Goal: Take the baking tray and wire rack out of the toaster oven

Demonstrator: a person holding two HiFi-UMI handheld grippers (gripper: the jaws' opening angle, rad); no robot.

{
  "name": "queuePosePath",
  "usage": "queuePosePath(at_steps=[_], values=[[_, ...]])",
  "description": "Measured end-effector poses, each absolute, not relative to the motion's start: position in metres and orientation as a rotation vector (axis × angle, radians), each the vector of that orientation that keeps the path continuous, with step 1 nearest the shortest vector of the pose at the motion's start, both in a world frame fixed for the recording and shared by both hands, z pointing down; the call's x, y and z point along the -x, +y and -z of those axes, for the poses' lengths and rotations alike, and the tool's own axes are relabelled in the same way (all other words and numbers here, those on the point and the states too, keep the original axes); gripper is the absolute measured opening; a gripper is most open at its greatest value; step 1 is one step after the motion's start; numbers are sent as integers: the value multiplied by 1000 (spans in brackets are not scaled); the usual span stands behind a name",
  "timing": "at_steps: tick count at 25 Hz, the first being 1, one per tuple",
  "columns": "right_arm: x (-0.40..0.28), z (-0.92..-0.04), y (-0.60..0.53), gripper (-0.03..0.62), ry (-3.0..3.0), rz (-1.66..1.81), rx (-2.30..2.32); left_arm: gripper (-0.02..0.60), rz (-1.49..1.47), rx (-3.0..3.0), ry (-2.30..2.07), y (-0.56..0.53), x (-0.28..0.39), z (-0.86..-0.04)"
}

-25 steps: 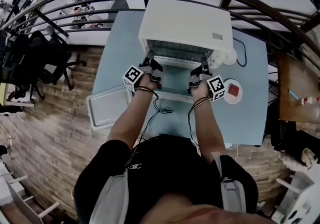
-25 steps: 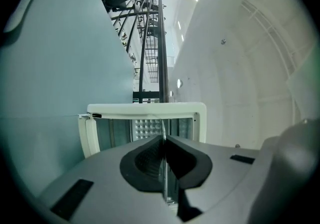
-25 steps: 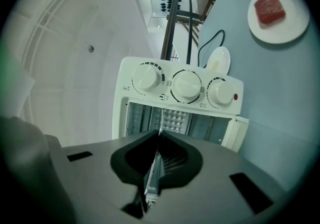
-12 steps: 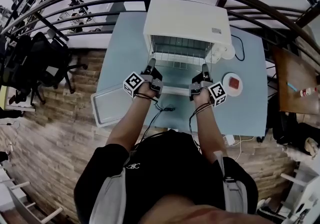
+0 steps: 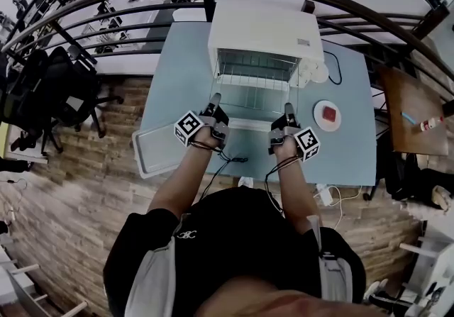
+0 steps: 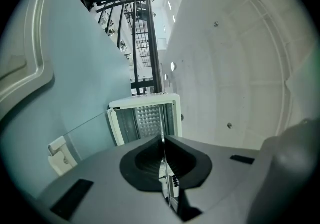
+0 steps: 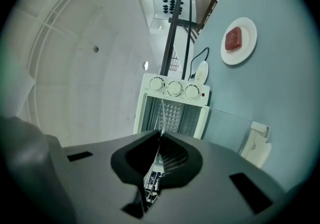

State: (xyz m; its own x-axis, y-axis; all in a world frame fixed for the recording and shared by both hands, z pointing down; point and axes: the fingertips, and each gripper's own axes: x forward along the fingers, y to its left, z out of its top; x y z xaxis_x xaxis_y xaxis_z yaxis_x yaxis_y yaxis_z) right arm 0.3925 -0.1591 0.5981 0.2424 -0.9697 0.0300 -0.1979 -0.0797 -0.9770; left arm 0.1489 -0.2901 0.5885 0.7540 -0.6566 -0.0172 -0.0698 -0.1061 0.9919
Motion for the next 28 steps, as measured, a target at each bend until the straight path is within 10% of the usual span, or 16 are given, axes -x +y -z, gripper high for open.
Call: queuePosePath(at_steps=[28], values=[[-240, -593, -150, 3, 1394, 1040, 1490, 17, 576, -1665, -656, -235, 20, -589]])
